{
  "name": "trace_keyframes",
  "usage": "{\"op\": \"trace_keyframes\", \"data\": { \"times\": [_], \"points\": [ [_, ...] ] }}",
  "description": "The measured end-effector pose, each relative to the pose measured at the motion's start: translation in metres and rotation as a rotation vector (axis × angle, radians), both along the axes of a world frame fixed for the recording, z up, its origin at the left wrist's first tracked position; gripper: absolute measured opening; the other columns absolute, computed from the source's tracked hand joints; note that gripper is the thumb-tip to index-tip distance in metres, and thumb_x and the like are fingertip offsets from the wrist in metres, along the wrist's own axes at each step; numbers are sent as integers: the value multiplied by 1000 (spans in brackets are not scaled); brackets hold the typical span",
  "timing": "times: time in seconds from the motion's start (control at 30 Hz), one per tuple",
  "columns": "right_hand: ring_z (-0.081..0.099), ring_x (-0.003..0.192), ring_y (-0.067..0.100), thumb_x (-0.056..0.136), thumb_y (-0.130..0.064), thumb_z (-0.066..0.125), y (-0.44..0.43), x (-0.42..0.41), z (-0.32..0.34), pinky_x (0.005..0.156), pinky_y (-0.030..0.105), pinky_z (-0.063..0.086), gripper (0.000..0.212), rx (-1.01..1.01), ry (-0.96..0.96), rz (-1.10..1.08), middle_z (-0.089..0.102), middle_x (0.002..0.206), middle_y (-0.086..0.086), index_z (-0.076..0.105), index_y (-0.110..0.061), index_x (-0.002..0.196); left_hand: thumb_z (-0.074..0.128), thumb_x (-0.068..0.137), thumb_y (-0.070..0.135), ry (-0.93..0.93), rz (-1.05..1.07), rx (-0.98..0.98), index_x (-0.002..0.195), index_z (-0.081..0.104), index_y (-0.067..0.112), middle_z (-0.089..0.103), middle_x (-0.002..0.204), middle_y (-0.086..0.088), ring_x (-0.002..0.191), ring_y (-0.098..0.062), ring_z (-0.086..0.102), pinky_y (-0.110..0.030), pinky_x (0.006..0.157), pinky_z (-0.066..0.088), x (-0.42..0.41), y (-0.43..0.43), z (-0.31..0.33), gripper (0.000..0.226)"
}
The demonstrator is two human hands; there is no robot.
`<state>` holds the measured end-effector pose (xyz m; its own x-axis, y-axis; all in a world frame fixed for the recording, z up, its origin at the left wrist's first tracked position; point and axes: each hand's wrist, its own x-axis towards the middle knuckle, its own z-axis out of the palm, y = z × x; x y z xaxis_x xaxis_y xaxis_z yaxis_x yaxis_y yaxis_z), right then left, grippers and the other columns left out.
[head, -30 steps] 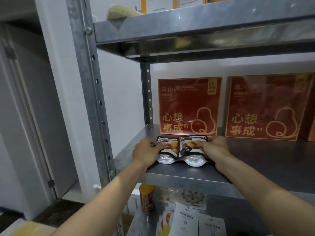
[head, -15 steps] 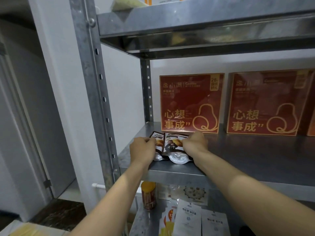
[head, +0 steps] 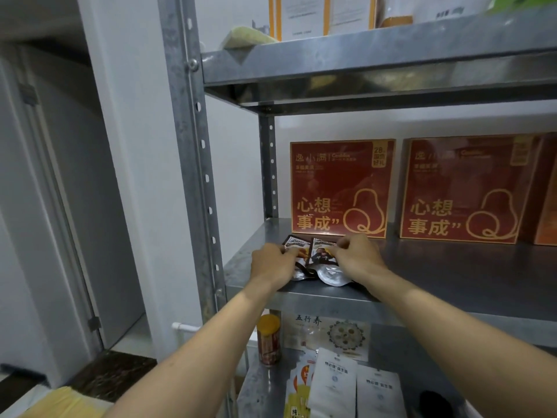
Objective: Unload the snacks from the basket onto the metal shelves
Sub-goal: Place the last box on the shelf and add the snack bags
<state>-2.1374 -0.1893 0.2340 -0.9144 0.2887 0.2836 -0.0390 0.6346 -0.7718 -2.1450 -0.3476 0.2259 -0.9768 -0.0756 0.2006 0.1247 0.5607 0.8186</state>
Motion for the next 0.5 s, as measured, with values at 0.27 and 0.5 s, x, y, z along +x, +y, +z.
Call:
{"op": "trace_keyframes", "data": {
  "times": [0.27, 0.5],
  "points": [
    [63, 102, 25, 95, -30, 60, 10, 22, 6, 85, 31, 47, 28, 60, 78, 90, 71, 102, 8, 70, -7, 105, 47, 101, 29, 119, -48, -145, 105, 64, 20, 60, 95, 5, 83, -10, 54, -7, 57, 34, 37, -7, 12, 19],
    [44, 133, 21, 95, -52, 51, -16, 67, 13, 109, 38, 35, 54, 389, 242, 298, 52, 143, -2, 49, -25, 141, 47, 97, 37, 285, 82, -638, 133, 54, 15, 54, 137, -6, 126, -26, 45, -38, 99, 40, 88, -30, 10, 42]
  ]
}}
